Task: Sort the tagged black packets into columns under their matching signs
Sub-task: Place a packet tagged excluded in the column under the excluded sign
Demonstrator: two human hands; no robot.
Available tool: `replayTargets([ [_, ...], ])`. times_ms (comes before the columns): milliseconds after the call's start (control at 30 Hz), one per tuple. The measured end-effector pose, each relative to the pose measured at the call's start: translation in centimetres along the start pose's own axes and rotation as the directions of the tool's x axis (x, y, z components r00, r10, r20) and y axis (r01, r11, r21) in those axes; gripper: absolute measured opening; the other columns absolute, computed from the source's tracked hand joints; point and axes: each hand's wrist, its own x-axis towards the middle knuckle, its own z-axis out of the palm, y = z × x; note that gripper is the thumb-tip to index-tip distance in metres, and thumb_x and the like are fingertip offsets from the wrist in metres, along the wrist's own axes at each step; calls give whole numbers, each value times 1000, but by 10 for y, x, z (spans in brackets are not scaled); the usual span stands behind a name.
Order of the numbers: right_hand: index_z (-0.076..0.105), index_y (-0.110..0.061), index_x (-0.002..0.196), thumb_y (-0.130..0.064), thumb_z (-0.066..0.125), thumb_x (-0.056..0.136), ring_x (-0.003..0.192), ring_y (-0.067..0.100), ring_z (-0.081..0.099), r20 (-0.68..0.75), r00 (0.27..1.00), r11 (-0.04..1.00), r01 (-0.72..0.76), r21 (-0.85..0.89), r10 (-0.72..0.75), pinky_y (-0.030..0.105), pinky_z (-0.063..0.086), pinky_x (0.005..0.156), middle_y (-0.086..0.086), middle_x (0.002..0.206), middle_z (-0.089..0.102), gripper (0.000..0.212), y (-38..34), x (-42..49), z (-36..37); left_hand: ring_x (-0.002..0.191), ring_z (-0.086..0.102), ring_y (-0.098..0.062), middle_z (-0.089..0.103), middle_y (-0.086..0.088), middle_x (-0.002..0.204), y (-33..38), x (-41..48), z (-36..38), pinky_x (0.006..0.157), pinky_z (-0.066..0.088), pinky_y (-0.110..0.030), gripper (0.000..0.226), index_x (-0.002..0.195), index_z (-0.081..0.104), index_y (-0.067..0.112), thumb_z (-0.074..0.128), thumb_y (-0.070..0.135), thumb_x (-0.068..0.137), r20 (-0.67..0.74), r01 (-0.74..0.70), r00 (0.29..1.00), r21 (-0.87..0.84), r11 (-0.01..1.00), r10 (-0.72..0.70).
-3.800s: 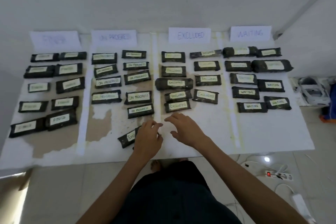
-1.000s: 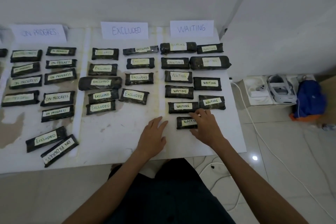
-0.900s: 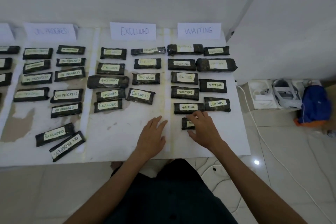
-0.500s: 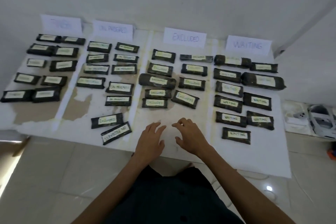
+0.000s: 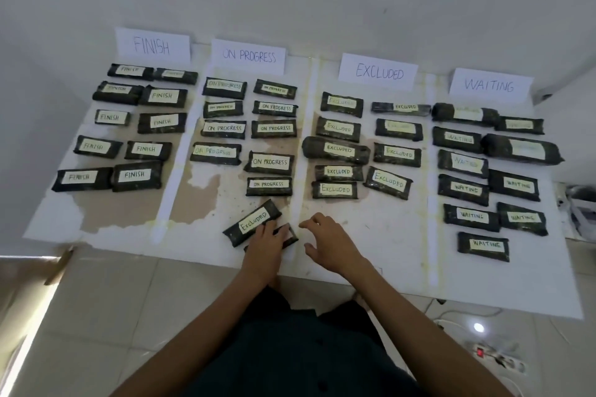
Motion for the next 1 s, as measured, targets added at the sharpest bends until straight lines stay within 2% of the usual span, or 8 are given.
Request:
replayTargets([
  [167, 54, -14, 126, -19, 63, 84, 103, 20, 52, -76, 987, 966, -120, 228, 140, 30, 45, 91, 7, 118, 53, 43, -5, -7, -1, 106, 45, -29, 46, -12, 118, 5, 16, -26, 86, 43, -39, 77, 139, 29, 19, 67, 19, 72, 131, 71, 991, -287, 955, -35],
  [267, 57, -16, 121, -21, 68, 82, 87, 12, 58, -69, 951, 842, -230, 488, 300, 18, 47, 77, 3, 113, 58, 41, -15, -13, -9, 105, 50, -22, 48, -6, 120, 13, 25, -45, 89, 44, -37, 62, 136, 36, 24, 62, 15, 80, 192, 220, 974, -641, 736, -124],
  [367, 59, -25, 117, -30, 73, 77, 86, 9, 63, 61, 930, 674, -308, 671, 364, 22, 53, 73, -3, 108, 62, 43, -29, -15, -12, 87, 53, -16, 54, -1, 102, 23, 30, -64, 76, 43, -31, 37, 124, 49, 21, 50, 12, 87, 295, 384, 921, -793, 472, -254],
  [467, 58, -27, 119, -31, 77, 72, 86, 9, 65, 106, 943, 645, -295, 705, 316, 23, 55, 70, -5, 111, 62, 51, -43, -12, -10, 73, 49, -17, 53, -4, 85, 24, 34, -70, 67, 43, -32, 28, 114, 53, 15, 46, 10, 87, 382, 478, 859, -836, 269, -339],
  [567, 57, -21, 122, -21, 77, 73, 82, 9, 65, 64, 963, 704, -237, 670, 263, 17, 54, 63, -2, 115, 59, 53, -53, -3, -7, 82, 54, -23, 57, -11, 94, 17, 36, -74, 73, 50, -38, 18, 107, 50, 15, 46, 16, 89, 428, 518, 815, -841, 158, -391],
  [700, 62, -13, 117, -6, 63, 82, 85, 12, 60, -38, 957, 780, -212, 589, 288, 21, 53, 79, 4, 111, 60, 35, -60, 19, -10, 82, 56, -20, 57, -6, 94, -4, 33, -86, 63, 48, -29, 25, 110, 46, 19, 55, 29, 89, 362, 439, 851, -888, 137, -380],
  [800, 65, -17, 112, -6, 62, 84, 85, 10, 61, -60, 960, 784, -187, 592, 275, 11, 47, 70, -5, 98, 62, 30, -67, 40, -19, 82, 59, -20, 61, -6, 94, -31, 33, -93, 65, 48, -28, 25, 106, 51, 15, 55, 34, 91, 287, 385, 872, -903, 193, -397],
  [1000, 64, -11, 108, 0, 55, 85, 80, 19, 64, -61, 963, 791, -180, 584, 264, 26, 56, 69, 4, 94, 65, 27, -87, 96, -23, 71, 60, -16, 64, -13, 92, -92, 40, -101, 66, 54, -28, 22, 104, 55, 6, 49, 25, 95, 240, 379, 804, -912, 158, -545],
])
